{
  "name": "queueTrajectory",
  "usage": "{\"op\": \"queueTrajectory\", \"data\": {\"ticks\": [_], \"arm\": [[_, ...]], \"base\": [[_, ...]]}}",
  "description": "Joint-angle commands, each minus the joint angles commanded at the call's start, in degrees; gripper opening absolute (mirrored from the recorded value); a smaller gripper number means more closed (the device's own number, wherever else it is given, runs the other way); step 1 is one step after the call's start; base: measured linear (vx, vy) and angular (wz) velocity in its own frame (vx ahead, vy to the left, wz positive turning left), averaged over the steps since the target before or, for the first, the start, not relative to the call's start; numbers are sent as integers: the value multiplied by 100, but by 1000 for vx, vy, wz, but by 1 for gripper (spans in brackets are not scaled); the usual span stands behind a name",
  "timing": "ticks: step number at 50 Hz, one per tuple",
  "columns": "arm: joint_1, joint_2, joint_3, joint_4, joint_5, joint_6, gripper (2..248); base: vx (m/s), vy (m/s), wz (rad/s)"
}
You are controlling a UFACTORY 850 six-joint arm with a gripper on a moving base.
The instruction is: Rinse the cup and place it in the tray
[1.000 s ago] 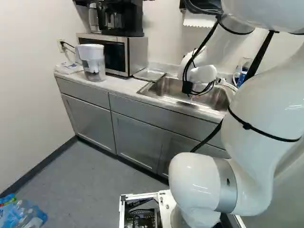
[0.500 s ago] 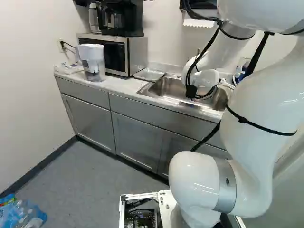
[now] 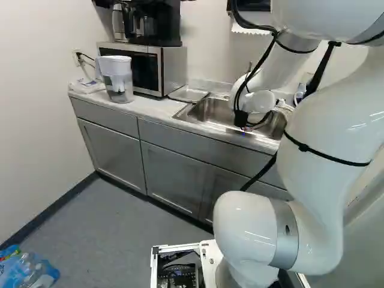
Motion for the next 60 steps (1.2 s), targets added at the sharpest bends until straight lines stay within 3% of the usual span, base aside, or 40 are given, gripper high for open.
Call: {"op": "queueTrajectory", "data": {"ticks": [60], "arm": [[-90, -55, -59, 0, 461, 0, 126]], "base": [[0, 0, 0]]}}
